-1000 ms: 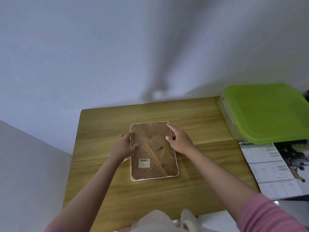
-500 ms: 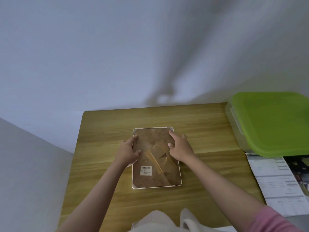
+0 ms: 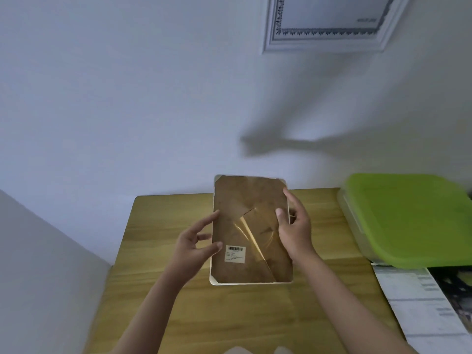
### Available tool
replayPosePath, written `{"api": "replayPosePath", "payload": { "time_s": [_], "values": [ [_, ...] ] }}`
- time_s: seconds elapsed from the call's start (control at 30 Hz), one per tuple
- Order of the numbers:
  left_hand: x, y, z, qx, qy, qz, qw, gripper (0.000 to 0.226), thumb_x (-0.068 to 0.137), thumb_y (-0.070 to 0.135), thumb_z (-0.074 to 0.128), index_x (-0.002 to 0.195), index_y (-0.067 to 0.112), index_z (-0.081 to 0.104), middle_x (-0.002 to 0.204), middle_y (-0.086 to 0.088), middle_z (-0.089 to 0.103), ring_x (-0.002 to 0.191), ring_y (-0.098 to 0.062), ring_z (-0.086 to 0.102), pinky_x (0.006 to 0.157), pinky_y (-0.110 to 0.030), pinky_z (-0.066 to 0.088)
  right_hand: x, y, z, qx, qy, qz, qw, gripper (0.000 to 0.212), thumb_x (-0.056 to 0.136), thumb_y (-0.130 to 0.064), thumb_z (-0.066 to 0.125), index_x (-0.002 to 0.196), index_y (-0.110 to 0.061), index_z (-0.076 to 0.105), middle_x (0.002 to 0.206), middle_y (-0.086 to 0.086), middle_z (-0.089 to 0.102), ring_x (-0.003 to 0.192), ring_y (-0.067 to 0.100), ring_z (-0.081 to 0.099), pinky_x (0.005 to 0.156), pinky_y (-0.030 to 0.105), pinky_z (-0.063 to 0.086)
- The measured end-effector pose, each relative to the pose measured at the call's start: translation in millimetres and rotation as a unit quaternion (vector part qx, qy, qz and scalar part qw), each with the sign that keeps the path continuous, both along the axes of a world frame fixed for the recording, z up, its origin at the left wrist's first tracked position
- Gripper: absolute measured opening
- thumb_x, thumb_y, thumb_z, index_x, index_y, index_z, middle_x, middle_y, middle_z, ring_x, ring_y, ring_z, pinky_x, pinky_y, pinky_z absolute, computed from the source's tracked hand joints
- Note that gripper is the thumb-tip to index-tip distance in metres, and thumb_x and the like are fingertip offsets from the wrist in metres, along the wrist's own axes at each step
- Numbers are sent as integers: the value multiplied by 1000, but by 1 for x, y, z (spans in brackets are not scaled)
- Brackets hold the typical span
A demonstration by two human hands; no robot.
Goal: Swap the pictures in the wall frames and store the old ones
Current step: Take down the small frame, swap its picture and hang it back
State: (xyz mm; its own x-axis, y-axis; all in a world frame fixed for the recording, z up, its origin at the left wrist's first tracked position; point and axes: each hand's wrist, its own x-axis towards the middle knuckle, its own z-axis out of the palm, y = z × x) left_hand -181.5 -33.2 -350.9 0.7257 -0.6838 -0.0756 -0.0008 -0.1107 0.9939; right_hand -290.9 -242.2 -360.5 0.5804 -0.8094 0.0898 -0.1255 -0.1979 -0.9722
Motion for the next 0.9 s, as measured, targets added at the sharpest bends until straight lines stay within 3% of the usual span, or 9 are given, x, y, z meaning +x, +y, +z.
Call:
{"api": "replayPosePath", "payload": {
  "time_s": [0.1, 0.17, 0.33, 0.4, 0.47, 0.53, 0.63, 0.77, 0.9],
  "values": [
    [-11, -1, 15, -34, -23, -5, 999, 63, 67, 14, 75, 121, 43, 58, 120, 16, 63, 102, -7, 60, 84, -23, 50, -4, -8, 22, -17, -48, -24, 998, 50, 89, -12, 59, 120, -51, 52, 85, -12, 54, 65, 3, 46, 68, 25, 43],
    [-19, -3, 23, -48, -31, -5, 998, 63, 66, 19, 76, 122, 42, 58, 114, 16, 64, 100, -13, 60, 86, -33, 52, -10, -13, 35, -41, -59, -19, 997, 47, 89, -14, 60, 120, -48, 53, 79, -7, 50, 60, 8, 42, 63, 22, 41],
    [-36, -11, 41, -81, -36, 28, 996, 61, 61, 29, 76, 118, 42, 60, 115, 9, 64, 96, -30, 61, 82, -49, 55, -22, -20, 65, -125, -19, -19, 992, 39, 89, -17, 62, 126, -28, 55, 108, 5, 52, 88, 11, 52, 85, 22, 46],
    [-42, -17, 50, -81, -44, 54, 994, 59, 61, 25, 77, 114, 46, 61, 116, 5, 62, 84, -24, 65, 73, -42, 58, -26, -16, 77, -220, -30, -26, 975, 39, 86, -7, 63, 124, -17, 59, 106, 9, 49, 97, 20, 53, 93, 37, 47],
    [-47, -24, 58, -88, -62, 74, 991, 58, 64, 17, 74, 110, 50, 62, 112, 14, 65, 77, -13, 67, 64, -29, 56, -28, -9, 85, -282, -65, 23, 957, 43, 85, -3, 63, 123, -21, 58, 102, 4, 54, 95, 22, 58, 88, 33, 49],
    [-53, -30, 67, -90, -86, 90, 988, 59, 68, 9, 75, 107, 51, 62, 107, 24, 65, 76, -6, 67, 63, -21, 55, -30, -1, 93, -260, -59, 113, 957, 52, 88, -11, 61, 128, -40, 48, 107, -5, 58, 100, 10, 60, 83, 12, 44],
    [-64, -39, 81, -94, -116, 114, 982, 57, 72, 3, 77, 104, 49, 65, 106, 25, 66, 83, -6, 67, 69, -21, 56, -30, 4, 104, -238, -12, 193, 952, 56, 92, -29, 56, 135, -55, 32, 116, -18, 57, 110, -6, 53, 84, 2, 39],
    [-77, -51, 97, -123, -93, 133, 979, 45, 67, 5, 81, 92, 41, 72, 94, 14, 72, 84, -4, 66, 59, -18, 54, -30, 2, 118, -141, -75, 241, 957, 56, 93, -32, 55, 138, -52, 29, 116, -38, 54, 113, -6, 55, 80, 9, 48],
    [-88, -59, 105, -106, -84, 121, 983, 41, 64, 9, 84, 88, 39, 73, 87, 13, 72, 80, -6, 67, 58, -16, 52, -31, 2, 127, -77, -147, 221, 961, 55, 91, -28, 59, 135, -49, 34, 127, -36, 47, 109, 4, 60, 74, 23, 56]
  ]
}}
